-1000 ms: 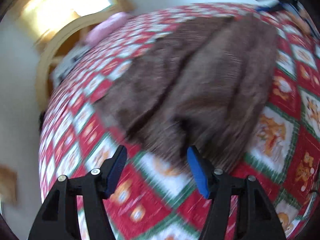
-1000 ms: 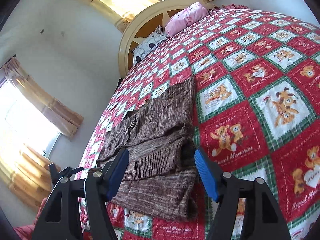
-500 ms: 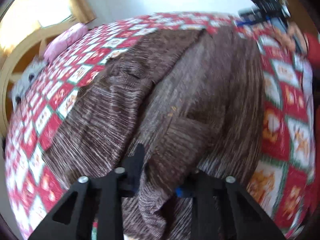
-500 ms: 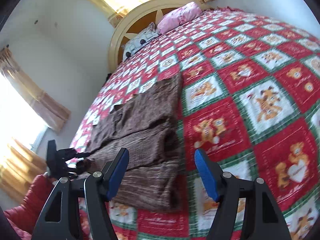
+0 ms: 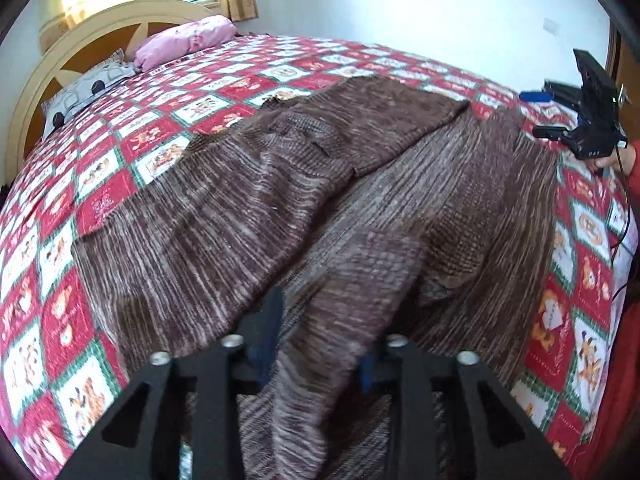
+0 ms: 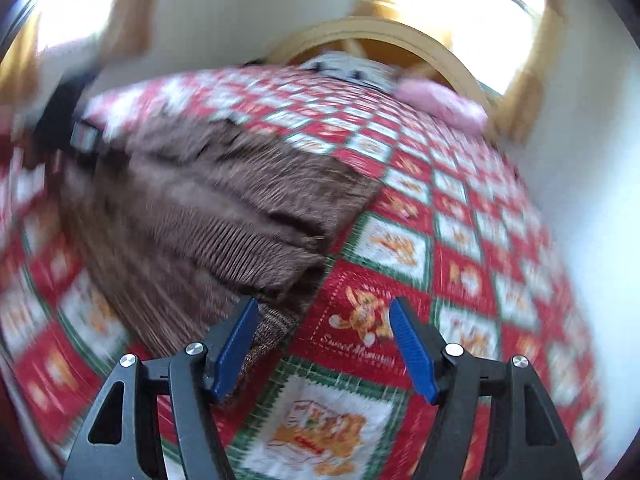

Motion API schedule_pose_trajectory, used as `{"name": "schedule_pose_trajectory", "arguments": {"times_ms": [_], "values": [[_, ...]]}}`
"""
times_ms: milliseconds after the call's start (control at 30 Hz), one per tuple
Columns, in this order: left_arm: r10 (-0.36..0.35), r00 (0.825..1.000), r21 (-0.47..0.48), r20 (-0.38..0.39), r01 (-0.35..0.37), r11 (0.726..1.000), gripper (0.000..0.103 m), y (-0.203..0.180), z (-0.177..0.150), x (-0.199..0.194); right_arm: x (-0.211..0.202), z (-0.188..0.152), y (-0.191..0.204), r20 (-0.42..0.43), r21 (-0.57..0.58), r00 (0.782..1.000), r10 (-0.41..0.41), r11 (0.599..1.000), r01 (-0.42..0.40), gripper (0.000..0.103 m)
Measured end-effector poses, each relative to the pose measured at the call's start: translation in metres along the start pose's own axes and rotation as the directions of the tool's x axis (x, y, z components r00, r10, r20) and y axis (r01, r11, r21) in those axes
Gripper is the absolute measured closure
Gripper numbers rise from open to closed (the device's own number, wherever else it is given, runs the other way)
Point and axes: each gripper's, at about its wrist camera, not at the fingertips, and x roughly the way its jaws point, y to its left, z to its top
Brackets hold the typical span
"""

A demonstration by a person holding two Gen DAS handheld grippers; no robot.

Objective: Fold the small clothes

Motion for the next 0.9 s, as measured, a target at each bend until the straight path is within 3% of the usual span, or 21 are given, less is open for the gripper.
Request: {"name": "schedule_pose_trajectory", "arguments": {"times_ms": [67,233,267,300,333,367,400,433,567,633,700,900], "values": [[0.005,1.0,0.005,-0.01,-0.005,1.0,0.045,0.005,0.003,0.003,0.014,0.004,0.01,-0.031,-0.097,0.999,-0.023,0.995,0.02,0.034],[-0.028,0.999,0.003,-0.019,0.028,1.0,0.044,0.011,0.005,0.006,0.047,0.026,0.009,-0.034,-0.116,0.995,0.096,0.988,-0.099,0.034],[-0.021,1.0,0.011,-0.013,0.021,1.0,0.044,0.009,0.005,0.006,0.051,0.03,0.01,-0.032,-0.113,0.992,0.12,0.986,-0.123,0.042],[-0.01,1.0,0.026,-0.005,0.01,1.0,0.046,0.006,0.004,0.005,0.055,0.034,0.012,-0.03,-0.111,0.986,0.163,0.98,-0.165,0.069],[-0.009,1.0,0.034,-0.002,0.009,0.999,0.05,0.005,0.004,0.005,0.058,0.037,0.011,-0.035,-0.099,0.98,0.198,0.975,-0.201,0.083],[-0.033,0.999,0.041,0.0,0.033,0.999,0.065,0.002,0.003,0.004,0.062,0.039,0.011,-0.039,-0.082,0.977,0.21,0.974,-0.213,0.088],[-0.057,0.998,0.038,-0.002,0.057,0.998,0.082,0.0,0.003,0.004,0.064,0.04,0.012,-0.046,-0.068,0.975,0.216,0.973,-0.218,0.088],[-0.072,0.997,0.029,-0.001,0.072,0.997,0.087,-0.002,0.003,0.004,0.066,0.04,0.01,-0.052,-0.045,0.973,0.225,0.973,-0.228,0.089],[-0.069,0.997,-0.05,0.037,0.07,0.996,0.093,-0.002,0.006,0.001,0.066,0.036,-0.018,0.001,0.208,0.946,0.324,0.925,-0.317,0.091],[-0.081,0.992,-0.118,0.093,0.091,0.989,0.095,0.003,0.006,-0.006,0.063,0.032,-0.037,0.071,0.365,0.927,0.369,0.855,-0.369,0.092],[-0.073,0.982,-0.212,0.173,0.109,0.971,0.096,0.011,0.004,-0.018,0.061,0.031,-0.043,0.115,0.443,0.917,0.382,0.807,-0.391,0.092],[-0.033,0.955,-0.405,0.296,0.157,0.901,0.097,0.043,-0.001,-0.045,0.041,0.056,-0.044,0.182,0.446,0.918,0.352,0.803,-0.396,0.093]]}}
